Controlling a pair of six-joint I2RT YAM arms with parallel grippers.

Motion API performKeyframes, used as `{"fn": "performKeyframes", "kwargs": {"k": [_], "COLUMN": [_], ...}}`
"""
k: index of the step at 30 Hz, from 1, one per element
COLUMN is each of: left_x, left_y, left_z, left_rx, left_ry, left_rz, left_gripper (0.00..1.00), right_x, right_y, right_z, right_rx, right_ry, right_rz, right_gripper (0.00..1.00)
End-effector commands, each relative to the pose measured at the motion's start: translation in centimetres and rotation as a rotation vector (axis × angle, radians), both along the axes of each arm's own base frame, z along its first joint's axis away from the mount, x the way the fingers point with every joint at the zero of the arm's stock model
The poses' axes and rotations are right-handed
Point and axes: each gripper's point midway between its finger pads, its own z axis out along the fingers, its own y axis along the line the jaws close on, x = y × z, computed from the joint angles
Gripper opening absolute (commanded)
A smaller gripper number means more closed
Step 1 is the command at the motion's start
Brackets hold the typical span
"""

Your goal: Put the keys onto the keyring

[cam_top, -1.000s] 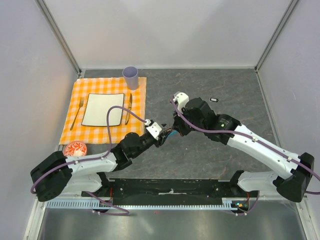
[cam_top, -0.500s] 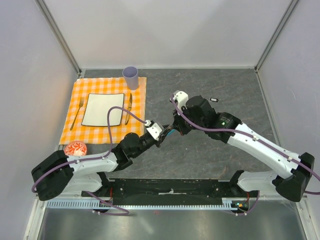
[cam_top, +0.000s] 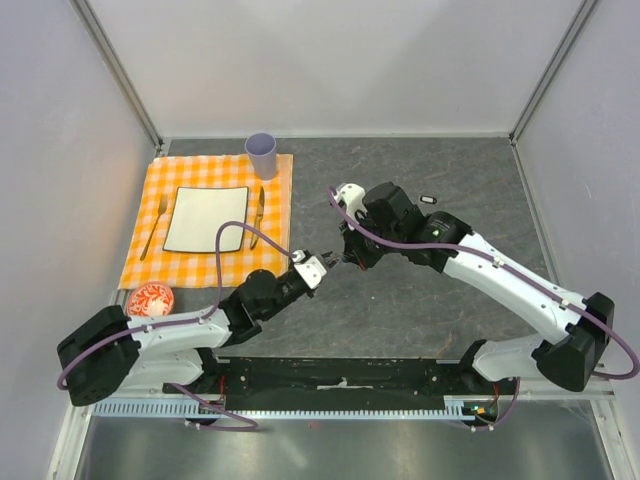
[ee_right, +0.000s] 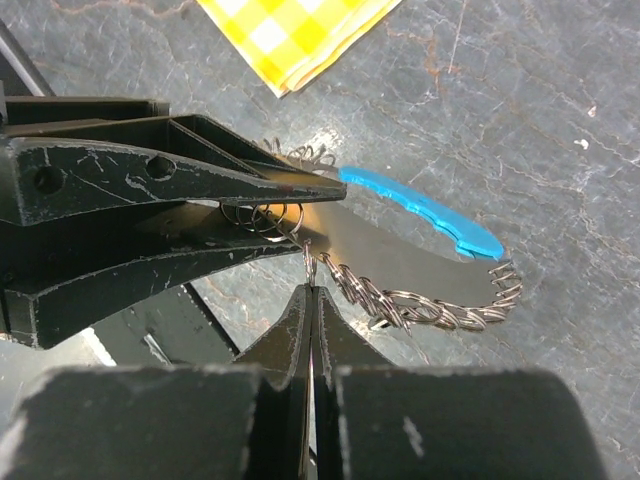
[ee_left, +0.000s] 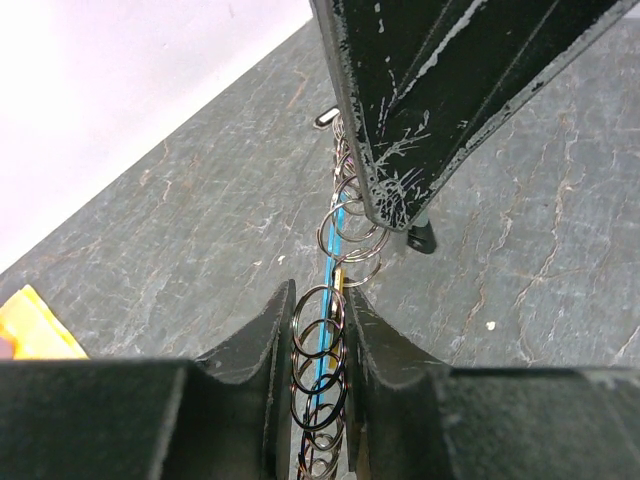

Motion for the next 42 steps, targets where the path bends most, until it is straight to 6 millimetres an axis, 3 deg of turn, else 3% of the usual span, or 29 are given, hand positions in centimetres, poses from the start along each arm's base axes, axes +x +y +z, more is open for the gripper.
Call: {"fn": "performKeyframes", "kwargs": {"k": [1, 5, 9, 15, 17, 20, 22, 23, 30, 42], "left_x": [1.9, 1.8, 1.6, 1.0, 0.7, 0.6, 0.8, 0.9, 1.0, 0.7], "left_y": [2.6, 2.6, 2.3, 1.6, 1.2, 1.0, 1.1, 1.0, 0.1, -0.4], "left_z": [4.1, 3.8, 3.4, 3.3, 3.5, 3.5, 3.1, 3.3, 3.8, 4.5], "left_rx": [-0.059, -0.026, -0.006, -0.086, -0.130, -0.190, -0.233, -0.249, -0.335, -0.378], "left_ry": [-0.152, -0.180, -0.182, -0.102, -0.064, 0.001, 0.059, 0.076, 0.172, 0.219], "left_rz": [0.147, 0.134, 0.112, 0.076, 0.059, 0.060, 0.084, 0.088, 0.086, 0.062], "left_gripper": [0.02, 0.02, 0.02, 0.02, 0.02, 0.02, 0.02, 0.02, 0.02, 0.02], "right_x": [-2.6, -3.3, -2.9, -0.8, 0.2, 0.7, 1.2, 0.8, 0.3, 0.3], "right_y": [-2.0, -2.3, -2.4, -1.3, -0.6, -1.0, -1.1, -1.3, -0.3, 0.7], "right_z": [-2.0, -3.3, -3.2, -0.5, 0.8, 3.2, 3.0, 3.9, 3.6, 4.5], "right_rx": [-0.124, -0.178, -0.180, -0.001, 0.082, 0.238, 0.314, 0.379, 0.605, 0.723], "right_ry": [0.141, 0.192, 0.175, 0.059, 0.009, -0.083, -0.120, -0.122, -0.116, -0.173], "right_rz": [0.074, 0.120, 0.116, 0.000, -0.052, -0.144, -0.193, -0.218, -0.236, -0.184], "right_gripper": [0.00, 0.00, 0.00, 0.04, 0.16, 0.23, 0.26, 0.27, 0.32, 0.30]}}
